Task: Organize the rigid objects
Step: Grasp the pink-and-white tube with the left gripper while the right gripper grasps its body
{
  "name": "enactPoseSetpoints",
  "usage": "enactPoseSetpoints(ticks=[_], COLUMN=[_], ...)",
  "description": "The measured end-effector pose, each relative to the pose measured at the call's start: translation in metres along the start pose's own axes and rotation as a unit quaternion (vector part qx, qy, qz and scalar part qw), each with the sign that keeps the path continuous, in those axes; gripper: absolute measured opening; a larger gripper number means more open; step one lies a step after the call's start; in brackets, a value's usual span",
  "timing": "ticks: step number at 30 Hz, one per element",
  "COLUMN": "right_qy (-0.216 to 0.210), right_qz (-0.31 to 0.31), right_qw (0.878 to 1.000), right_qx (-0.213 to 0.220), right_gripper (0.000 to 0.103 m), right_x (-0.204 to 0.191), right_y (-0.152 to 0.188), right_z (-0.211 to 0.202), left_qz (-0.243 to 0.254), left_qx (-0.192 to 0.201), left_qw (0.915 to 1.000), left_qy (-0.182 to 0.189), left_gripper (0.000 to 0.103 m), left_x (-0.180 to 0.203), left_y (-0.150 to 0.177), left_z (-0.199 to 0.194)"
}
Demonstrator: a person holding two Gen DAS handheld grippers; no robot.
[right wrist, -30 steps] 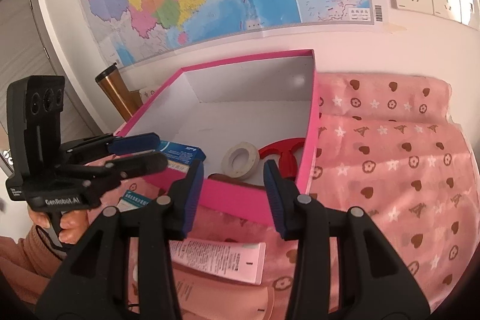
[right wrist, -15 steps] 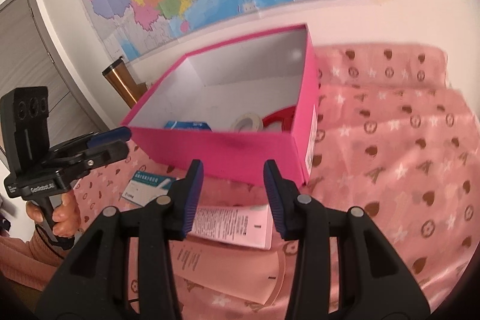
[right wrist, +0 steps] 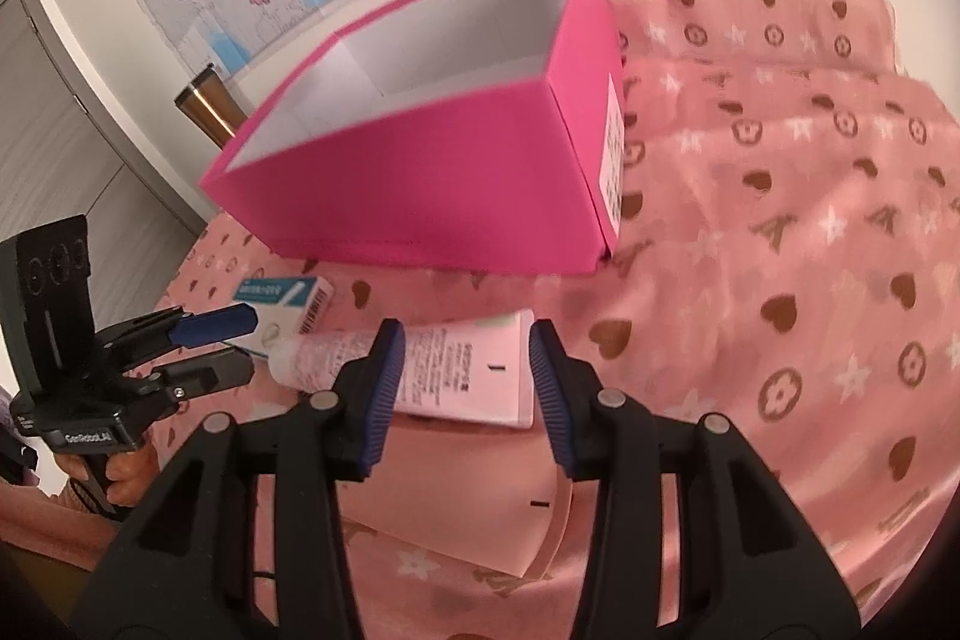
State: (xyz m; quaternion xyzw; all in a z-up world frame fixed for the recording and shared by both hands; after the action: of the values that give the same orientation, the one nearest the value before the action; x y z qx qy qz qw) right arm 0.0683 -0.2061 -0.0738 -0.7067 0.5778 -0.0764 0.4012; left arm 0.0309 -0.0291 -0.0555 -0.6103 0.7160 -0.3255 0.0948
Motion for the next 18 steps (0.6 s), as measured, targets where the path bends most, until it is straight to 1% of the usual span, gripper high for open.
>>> enactPoseSetpoints(ticks=[1,10,18], right_qy=[0.0,0.004,0.001], right_qz=[0.003,0.024,0.021], right_qw=[1.0,1.0,1.0], right_qx=[-0.002,-0.014,-0.019], right_gripper=[0.048,0.049,0.049], right_x=[0.001,0.014,0.014], right_y=[0.001,0.006,0.005], right_z=[0.002,0.013,0.02], left_qz=[0.0,-0.01,-0.01], left_qx=[-0.003,-0.022,-0.027], left_qw=[1.0,0.9997,0.9996], left_qy=[0.0,0.004,0.003], left_gripper=[0.054,0.054,0.052], left_x=[0.001,-0.002,-0.001], left_y=[0.002,0.009,0.01], left_z=[0.001,0.009,0.012])
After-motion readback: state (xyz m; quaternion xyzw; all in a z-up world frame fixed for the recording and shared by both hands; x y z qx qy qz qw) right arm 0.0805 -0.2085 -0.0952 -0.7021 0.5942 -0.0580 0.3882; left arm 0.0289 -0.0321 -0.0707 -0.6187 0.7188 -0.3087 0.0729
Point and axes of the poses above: each gripper's, at about its wrist camera, not at the fingertips, and z roughly the way its jaws point, x to its right, y to its underside, the point moved 3 cm from there along z, roughly the way its jaws point, and after that the axes turned 6 degrees about -x, right-handed, at the moved point
